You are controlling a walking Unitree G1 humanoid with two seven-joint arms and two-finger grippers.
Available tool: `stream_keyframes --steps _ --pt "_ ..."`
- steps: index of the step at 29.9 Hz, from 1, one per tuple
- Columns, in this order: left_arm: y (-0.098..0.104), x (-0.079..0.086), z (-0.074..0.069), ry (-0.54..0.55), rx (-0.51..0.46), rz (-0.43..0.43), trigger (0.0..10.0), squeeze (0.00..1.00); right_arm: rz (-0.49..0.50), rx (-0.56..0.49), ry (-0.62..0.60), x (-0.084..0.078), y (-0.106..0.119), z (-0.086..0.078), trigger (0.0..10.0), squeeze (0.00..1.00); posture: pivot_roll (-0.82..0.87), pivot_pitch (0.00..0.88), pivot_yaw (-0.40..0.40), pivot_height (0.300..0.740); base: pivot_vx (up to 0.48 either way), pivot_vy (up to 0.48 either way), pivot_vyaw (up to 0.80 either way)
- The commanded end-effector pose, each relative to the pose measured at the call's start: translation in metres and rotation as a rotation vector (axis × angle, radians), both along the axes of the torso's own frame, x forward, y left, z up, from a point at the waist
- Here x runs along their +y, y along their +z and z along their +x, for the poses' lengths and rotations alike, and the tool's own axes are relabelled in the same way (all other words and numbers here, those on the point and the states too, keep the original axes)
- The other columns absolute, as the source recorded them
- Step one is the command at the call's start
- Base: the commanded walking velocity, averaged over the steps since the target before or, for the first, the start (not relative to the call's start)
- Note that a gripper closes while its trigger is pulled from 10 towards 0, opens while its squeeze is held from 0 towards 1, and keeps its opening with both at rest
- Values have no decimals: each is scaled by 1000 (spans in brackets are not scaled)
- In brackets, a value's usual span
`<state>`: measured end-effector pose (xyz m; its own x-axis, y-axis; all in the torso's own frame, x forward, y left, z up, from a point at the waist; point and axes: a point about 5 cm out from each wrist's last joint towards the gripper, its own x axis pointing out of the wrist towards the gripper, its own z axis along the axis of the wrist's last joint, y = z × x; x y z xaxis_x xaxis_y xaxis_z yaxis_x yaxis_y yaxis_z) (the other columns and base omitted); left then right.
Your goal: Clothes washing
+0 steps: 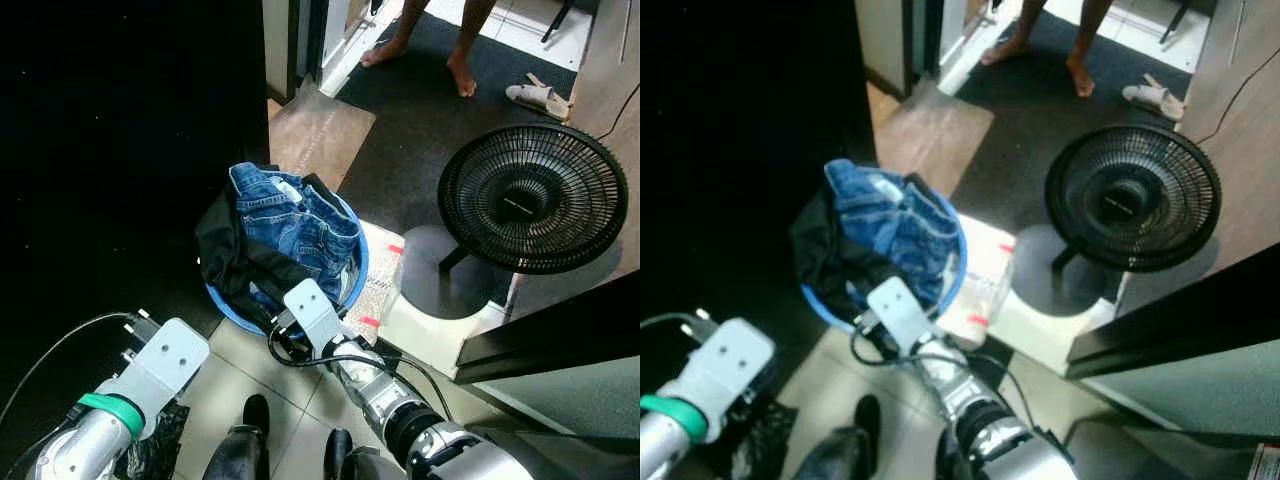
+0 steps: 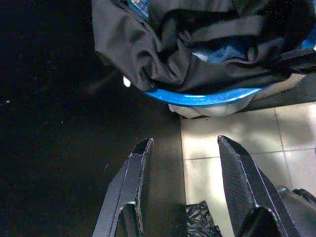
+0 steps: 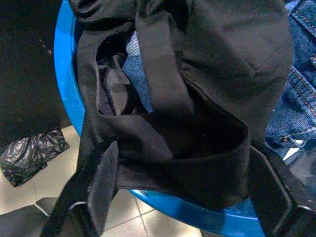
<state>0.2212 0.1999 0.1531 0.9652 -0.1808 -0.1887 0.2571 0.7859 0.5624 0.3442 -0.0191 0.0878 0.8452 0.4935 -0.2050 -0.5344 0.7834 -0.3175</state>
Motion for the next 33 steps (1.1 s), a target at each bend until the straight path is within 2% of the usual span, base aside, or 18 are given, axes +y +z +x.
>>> stream_keyframes --steps 1,3,4,5,6,7,26,27,28,30,31,33 --pt "-6 2 -5 19 34 2 10000 0 17 69 47 21 -12 -15 275 0 255 503 -8 740 0 0 0" --pt "-6 2 -5 23 33 2 10000 0 35 68 55 23 -11 -15 0 0 253 501 -9 740 0 0 0" --pt "-6 3 -4 29 33 2 10000 0 98 67 71 26 -9 -17 0 0 249 498 -9 740 0 0 0" --pt "-6 3 -4 29 33 2 10000 0 98 67 71 26 -9 -17 0 0 249 498 -9 740 0 0 0" --pt "-6 3 -3 33 33 1 10000 0 158 72 74 27 -7 -18 0 0 247 495 -8 740 0 0 0" --pt "-6 3 -3 35 32 1 10000 0 175 71 73 27 -6 -18 0 0 245 493 -7 740 0 0 0" --pt "-4 3 0 39 28 5 10000 0 313 62 99 27 4 -16 0 0 238 485 3 740 0 0 0" --pt "-4 3 2 38 25 6 10000 0 364 56 92 25 7 -15 0 0 236 476 5 740 0 0 0" --pt "-4 3 2 38 25 6 10000 0 364 56 92 25 7 -15 0 0 236 476 5 740 0 0 0" --pt "-4 4 5 39 19 7 10000 0 458 -4 70 16 21 -8 0 0 232 452 7 740 0 0 0" --pt "-4 4 5 39 19 7 10000 0 458 -4 70 16 21 -8 0 0 232 452 7 740 0 0 0" --pt "-4 5 9 42 12 7 10000 0 521 -98 41 2 41 1 0 0 224 428 7 740 0 0 0"
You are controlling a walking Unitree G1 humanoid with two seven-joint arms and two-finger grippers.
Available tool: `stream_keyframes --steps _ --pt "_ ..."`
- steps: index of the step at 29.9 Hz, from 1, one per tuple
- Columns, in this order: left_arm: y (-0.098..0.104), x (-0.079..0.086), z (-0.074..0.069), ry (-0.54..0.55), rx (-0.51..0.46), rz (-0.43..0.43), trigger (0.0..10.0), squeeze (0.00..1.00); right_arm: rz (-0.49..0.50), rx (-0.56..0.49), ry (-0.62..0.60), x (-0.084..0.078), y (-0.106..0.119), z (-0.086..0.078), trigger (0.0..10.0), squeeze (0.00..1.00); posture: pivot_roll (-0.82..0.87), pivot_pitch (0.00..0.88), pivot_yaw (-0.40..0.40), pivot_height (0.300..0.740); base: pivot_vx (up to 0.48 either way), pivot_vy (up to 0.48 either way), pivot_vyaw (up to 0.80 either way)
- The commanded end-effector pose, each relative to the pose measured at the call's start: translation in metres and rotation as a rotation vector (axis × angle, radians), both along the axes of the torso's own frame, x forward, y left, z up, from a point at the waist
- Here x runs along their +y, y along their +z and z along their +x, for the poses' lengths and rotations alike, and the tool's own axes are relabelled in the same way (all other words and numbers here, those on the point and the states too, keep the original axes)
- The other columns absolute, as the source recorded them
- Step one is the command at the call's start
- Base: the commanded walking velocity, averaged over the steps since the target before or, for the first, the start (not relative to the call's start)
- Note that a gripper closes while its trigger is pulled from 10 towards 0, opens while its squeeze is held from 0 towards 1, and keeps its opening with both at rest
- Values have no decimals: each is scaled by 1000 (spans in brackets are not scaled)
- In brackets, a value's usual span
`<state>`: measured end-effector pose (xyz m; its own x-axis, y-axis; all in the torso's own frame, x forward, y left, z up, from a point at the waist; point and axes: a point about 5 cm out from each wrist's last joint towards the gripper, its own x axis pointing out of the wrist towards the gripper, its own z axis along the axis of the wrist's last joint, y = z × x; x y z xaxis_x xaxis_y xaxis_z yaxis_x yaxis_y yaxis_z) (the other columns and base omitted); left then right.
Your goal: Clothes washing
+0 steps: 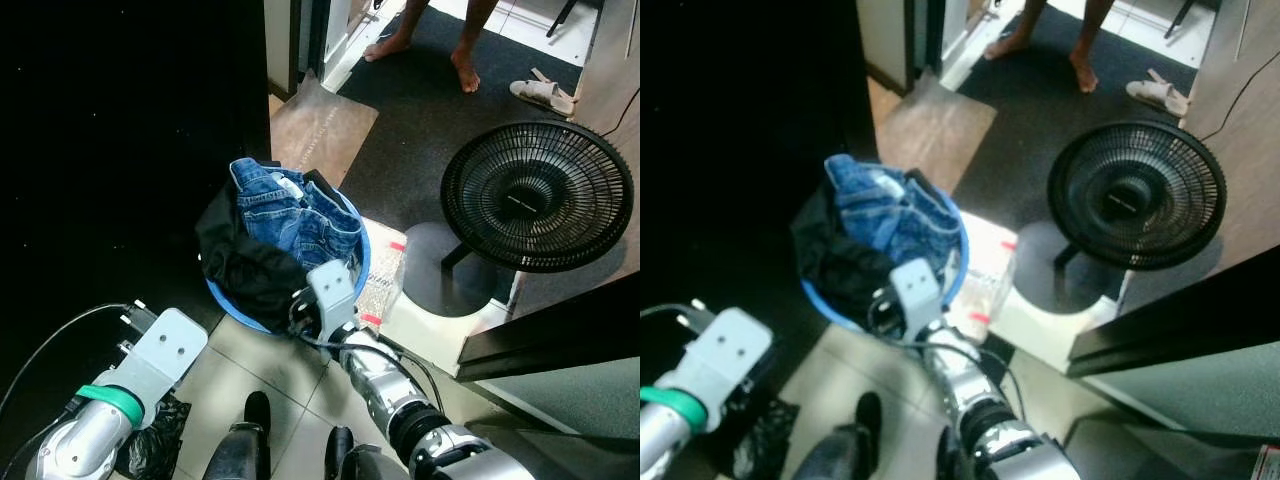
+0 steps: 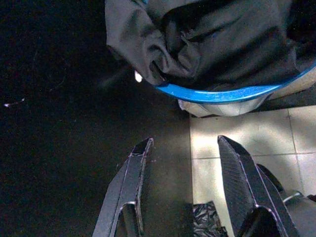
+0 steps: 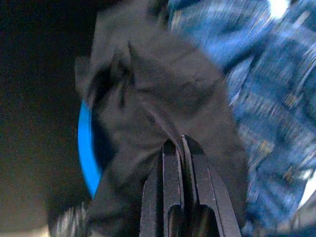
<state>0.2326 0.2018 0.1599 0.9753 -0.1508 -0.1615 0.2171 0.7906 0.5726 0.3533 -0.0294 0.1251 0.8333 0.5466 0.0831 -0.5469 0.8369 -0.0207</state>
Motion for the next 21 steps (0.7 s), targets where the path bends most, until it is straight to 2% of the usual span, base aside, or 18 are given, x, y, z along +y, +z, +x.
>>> stream_keyframes --steps 1,2,4,6,7,8,10,11,12,15,16,17,19,20,21 --pt "-10 4 -1 14 38 2 10000 0 129 -57 -12 6 13 -4 0 0 224 428 7 740 0 0 0" --pt "-11 4 2 16 33 3 10000 0 152 -106 -38 -2 25 1 10000 0 213 404 9 740 0 0 0" --pt "-11 4 3 17 31 4 10000 0 167 -138 -53 -8 33 3 10000 0 213 404 9 740 0 0 0" --pt "-11 4 8 17 22 0 10000 0 206 -237 -94 -24 62 11 10000 0 203 377 13 740 0 0 0" --pt "-11 3 11 15 16 -3 10000 0 230 -311 -115 -33 84 15 10000 0 190 352 18 740 0 0 0" --pt "-11 3 11 15 16 -3 10000 0 230 -311 -115 -33 84 15 10000 0 190 352 18 740 0 0 0" --pt "-11 2 17 12 7 -7 10000 0 266 -421 -138 -45 118 18 10000 0 180 323 25 740 0 0 0" --pt "-11 2 17 12 7 -7 10000 0 266 -421 -138 -45 118 18 10000 0 180 323 25 740 0 0 0" --pt "-11 2 20 9 3 -8 10000 0 284 -481 -146 -50 137 19 10000 0 174 302 29 740 0 0 0" --pt "-12 1 22 8 1 -8 10000 0 295 -515 -148 -52 148 18 10000 0 174 302 29 740 0 0 0" --pt "-12 1 25 5 -6 -9 10000 0 330 -583 -143 -54 171 16 10000 0 166 269 36 740 0 0 0" --pt "-12 -1 31 1 -17 -9 10000 0 389 -705 -128 -57 211 6 10000 0 162 250 38 740 0 0 0" --pt "-12 -1 31 1 -17 -9 10000 0 389 -705 -128 -57 211 6 10000 0 162 250 38 740 0 0 0" --pt "-12 -1 33 0 -21 -11 10000 0 411 -759 -124 -59 227 0 10000 0 160 235 39 740 0 0 0" --pt "-12 -1 33 0 -21 -11 10000 0 411 -759 -124 -59 227 0 10000 0 160 235 39 740 0 0 0"
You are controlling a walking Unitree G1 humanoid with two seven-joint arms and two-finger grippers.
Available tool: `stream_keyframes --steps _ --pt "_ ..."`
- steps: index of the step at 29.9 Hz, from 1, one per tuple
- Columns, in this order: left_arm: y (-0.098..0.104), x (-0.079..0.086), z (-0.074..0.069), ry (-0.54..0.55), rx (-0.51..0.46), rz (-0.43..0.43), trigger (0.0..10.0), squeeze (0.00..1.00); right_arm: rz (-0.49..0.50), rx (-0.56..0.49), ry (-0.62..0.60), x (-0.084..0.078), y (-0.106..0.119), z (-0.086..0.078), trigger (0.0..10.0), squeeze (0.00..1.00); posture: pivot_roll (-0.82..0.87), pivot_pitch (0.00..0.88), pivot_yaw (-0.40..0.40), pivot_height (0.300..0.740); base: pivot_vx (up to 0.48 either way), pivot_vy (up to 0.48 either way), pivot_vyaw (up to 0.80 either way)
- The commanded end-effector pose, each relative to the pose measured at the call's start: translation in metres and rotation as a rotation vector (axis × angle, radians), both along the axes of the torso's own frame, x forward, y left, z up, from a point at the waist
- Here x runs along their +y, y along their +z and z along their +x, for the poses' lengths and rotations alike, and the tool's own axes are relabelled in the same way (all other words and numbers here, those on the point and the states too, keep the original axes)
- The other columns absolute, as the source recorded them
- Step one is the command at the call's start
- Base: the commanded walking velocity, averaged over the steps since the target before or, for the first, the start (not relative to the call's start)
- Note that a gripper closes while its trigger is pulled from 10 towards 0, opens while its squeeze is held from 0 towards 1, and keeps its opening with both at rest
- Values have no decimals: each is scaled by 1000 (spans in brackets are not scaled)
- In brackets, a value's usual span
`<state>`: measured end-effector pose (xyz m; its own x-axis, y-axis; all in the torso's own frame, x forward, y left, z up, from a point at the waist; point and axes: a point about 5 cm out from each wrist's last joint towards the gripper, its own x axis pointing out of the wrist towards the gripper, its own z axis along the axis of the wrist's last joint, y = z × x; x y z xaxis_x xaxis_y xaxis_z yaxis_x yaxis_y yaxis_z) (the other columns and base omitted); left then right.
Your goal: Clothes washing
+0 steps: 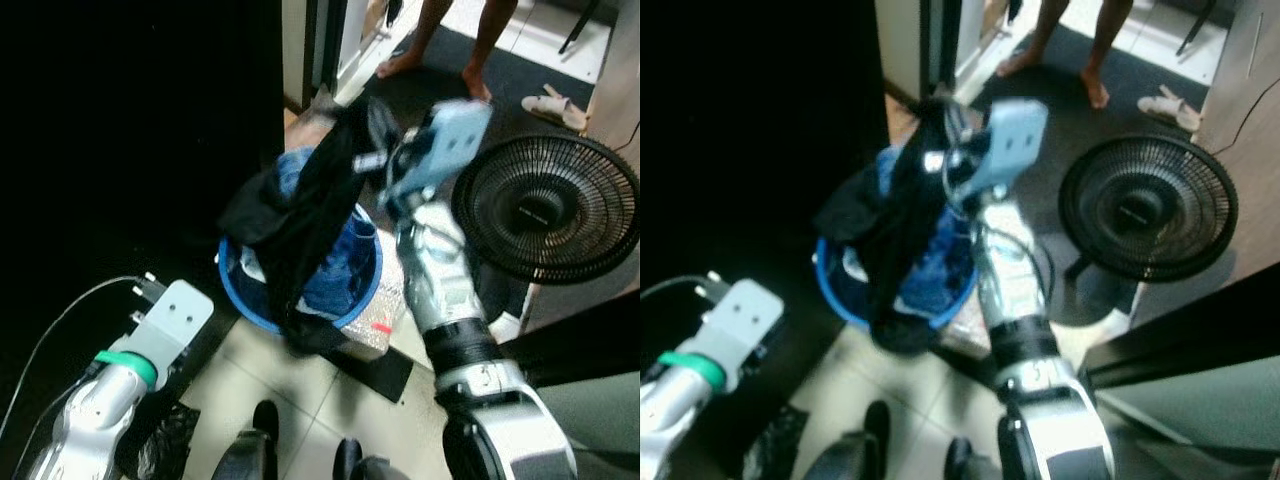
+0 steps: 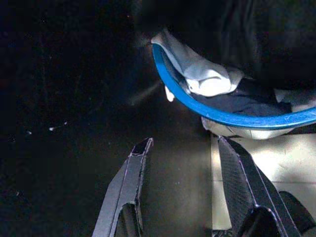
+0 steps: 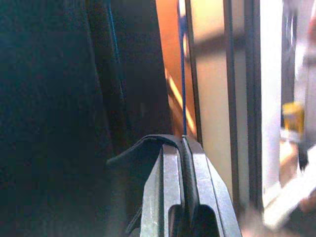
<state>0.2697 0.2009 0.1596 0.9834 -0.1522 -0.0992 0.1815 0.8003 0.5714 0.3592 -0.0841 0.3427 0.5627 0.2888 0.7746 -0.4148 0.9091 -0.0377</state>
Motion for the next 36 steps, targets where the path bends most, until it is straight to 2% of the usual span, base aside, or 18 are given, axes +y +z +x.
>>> stream_keyframes --steps 1,6,9,10,11,12,14,15,16,18,19,21,26,28,30,32,33,36 --pt "-12 -1 -2 -2 36 6 10000 0 53 -99 0 -8 25 -11 10000 0 157 221 39 740 0 0 0" --pt "-12 -1 3 1 24 3 10000 0 80 -207 3 -17 56 -27 10000 0 150 207 38 740 0 0 0" --pt "-13 -1 5 1 21 2 10000 0 41 -156 10 -15 43 -21 10000 0 150 208 35 740 0 0 0" --pt "-13 -1 5 1 19 1 10000 0 12 -112 16 -12 32 -17 10000 0 150 208 35 740 0 0 0" --pt "-13 -2 5 -1 16 1 10000 0 -43 -9 11 -8 4 -7 10000 0 151 213 35 740 0 0 0" --pt "-13 -2 5 -1 16 1 10000 0 -43 -9 11 -8 4 -7 10000 0 151 213 35 740 0 0 0" --pt "-14 -2 5 -3 16 0 10000 0 -128 175 -9 -1 -50 6 10000 0 148 222 36 740 0 0 0" --pt "-15 -2 4 -5 19 1 10000 0 -186 317 -16 3 -91 11 10000 0 149 232 39 740 0 0 0" --pt "-15 -2 4 -5 19 1 10000 0 -186 317 -16 3 -91 11 10000 0 149 232 39 740 0 0 0" --pt "-17 -2 2 -11 26 4 10000 0 -261 521 -14 11 -147 11 10000 0 151 245 45 740 0 0 0" --pt "-17 -2 2 -11 26 4 10000 0 -261 521 -14 11 -147 11 10000 0 151 245 45 740 0 0 0" --pt "-18 -2 1 -16 31 5 10000 0 -325 681 -2 19 -188 6 10000 0 153 252 47 740 0 0 0" --pt "-18 -2 -1 -19 32 8 10000 0 -443 740 70 39 -213 -6 10000 0 161 262 45 740 0 0 0" --pt "-19 -2 -1 -17 33 9 10000 0 -527 754 153 52 -226 -17 10000 0 164 265 41 740 0 0 0" --pt "-19 -2 -1 -17 33 9 10000 0 -527 754 153 52 -226 -17 10000 0 164 265 41 740 0 0 0" --pt "-19 -1 -3 -11 32 10 10000 0 -598 798 167 56 -242 -25 10000 0 172 273 31 740 0 0 0" --pt "-19 0 -4 -7 32 10 10000 0 -606 831 136 54 -249 -25 10000 1000 173 276 28 740 0 0 0" --pt "-21 1 -7 1 35 9 10000 0 -581 881 84 47 -255 -22 10000 1000 177 277 25 740 0 0 0"
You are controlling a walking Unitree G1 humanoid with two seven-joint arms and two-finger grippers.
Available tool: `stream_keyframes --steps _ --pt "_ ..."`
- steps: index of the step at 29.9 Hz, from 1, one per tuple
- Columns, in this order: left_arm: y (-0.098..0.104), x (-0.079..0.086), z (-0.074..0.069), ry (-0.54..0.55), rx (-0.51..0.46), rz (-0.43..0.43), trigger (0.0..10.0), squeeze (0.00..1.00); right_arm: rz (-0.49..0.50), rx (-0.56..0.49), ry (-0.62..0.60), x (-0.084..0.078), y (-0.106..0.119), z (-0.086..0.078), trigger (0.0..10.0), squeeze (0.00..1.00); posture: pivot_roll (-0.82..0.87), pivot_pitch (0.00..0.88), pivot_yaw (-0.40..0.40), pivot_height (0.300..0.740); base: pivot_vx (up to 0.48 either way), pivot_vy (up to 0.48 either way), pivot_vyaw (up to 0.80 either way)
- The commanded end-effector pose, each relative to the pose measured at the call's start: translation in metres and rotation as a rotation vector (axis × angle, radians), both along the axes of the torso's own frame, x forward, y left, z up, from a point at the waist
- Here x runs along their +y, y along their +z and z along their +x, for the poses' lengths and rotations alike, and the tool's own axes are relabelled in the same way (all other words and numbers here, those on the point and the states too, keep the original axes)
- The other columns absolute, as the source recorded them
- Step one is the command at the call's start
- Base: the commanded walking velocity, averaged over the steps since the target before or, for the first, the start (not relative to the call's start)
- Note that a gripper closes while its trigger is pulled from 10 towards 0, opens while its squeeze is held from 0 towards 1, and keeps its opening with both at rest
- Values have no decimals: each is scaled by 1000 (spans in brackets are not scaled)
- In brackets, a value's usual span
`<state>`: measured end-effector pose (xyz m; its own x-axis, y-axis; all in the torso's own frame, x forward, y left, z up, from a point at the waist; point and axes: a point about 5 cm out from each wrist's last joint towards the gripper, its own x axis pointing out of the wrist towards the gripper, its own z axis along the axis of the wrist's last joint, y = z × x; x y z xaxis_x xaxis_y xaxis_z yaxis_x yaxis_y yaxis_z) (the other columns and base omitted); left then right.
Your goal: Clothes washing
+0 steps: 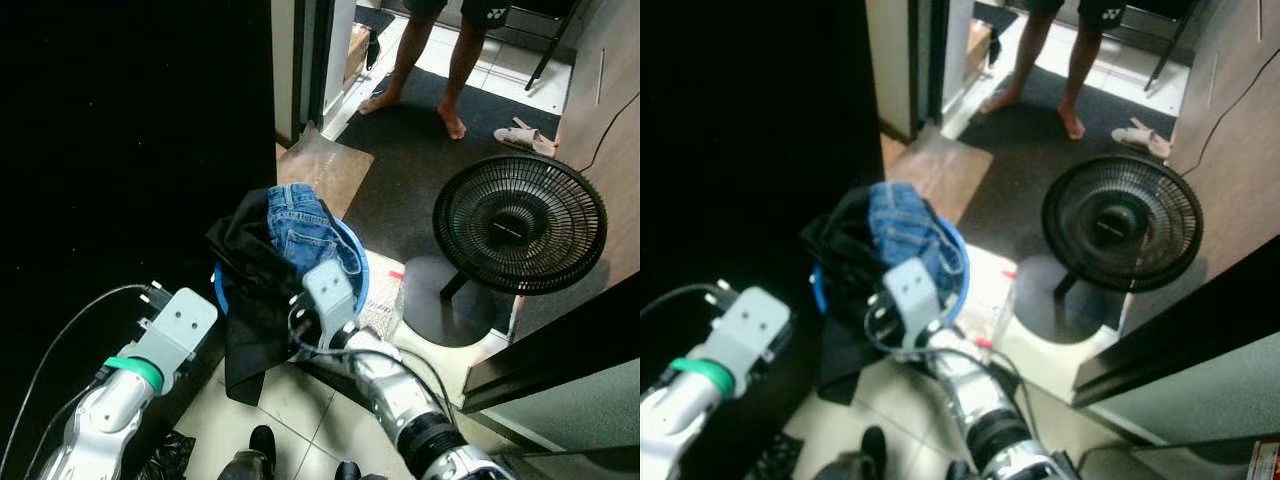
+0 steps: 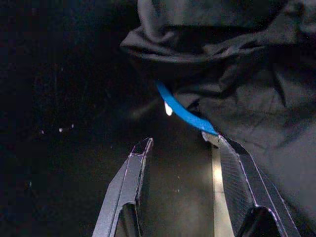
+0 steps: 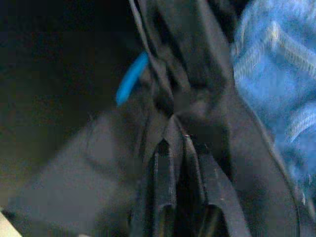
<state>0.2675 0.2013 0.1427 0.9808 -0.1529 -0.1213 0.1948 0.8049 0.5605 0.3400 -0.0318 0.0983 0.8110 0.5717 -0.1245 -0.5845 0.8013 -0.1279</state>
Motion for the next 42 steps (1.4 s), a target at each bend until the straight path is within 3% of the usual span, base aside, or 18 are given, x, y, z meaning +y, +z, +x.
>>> stream_keyframes --steps 1,8,10,13,18,21,22,28,31,33,35,42 --pt "-4 1 -5 1 11 17 10000 0 -12 44 -27 -5 -11 -2 10000 1000 177 277 25 740 0 0 0" --pt "-4 1 -5 6 11 16 10000 0 41 0 -33 -10 3 3 10000 1000 174 277 24 740 0 0 0" --pt "-4 1 -4 6 10 15 10000 0 124 -98 -78 -18 28 12 10000 1000 172 274 25 740 0 0 0" --pt "-4 0 -3 4 8 15 10000 0 167 -153 -87 -21 44 16 10000 1000 171 274 25 740 0 0 0" --pt "-4 0 -3 4 7 15 10000 0 175 -182 -84 -23 52 18 10000 1000 171 274 25 740 0 0 0" --pt "-3 -1 -3 2 4 15 10000 0 170 -243 -115 -38 69 22 10000 1000 165 278 24 740 0 0 0" --pt "-3 -1 -3 3 4 14 10000 0 161 -242 -129 -43 69 23 10000 0 164 279 22 740 0 0 0" --pt "-3 -1 -4 5 5 14 10000 0 140 -227 -138 -49 65 23 10000 0 165 282 21 740 0 0 0" --pt "-3 -1 -5 7 6 13 10000 0 101 -178 -157 -52 52 24 10000 0 171 291 15 740 0 0 0" --pt "-5 -1 -6 12 8 14 10000 0 -9 -94 -200 -55 30 26 10000 0 179 290 8 740 0 0 0" --pt "-5 0 -7 17 7 13 10000 0 -58 -67 -210 -54 22 27 10000 0 185 289 6 740 0 0 0" --pt "-3 1 -7 31 0 13 10000 0 -152 -35 -153 -41 9 24 10000 0 202 289 -1 740 0 0 0"
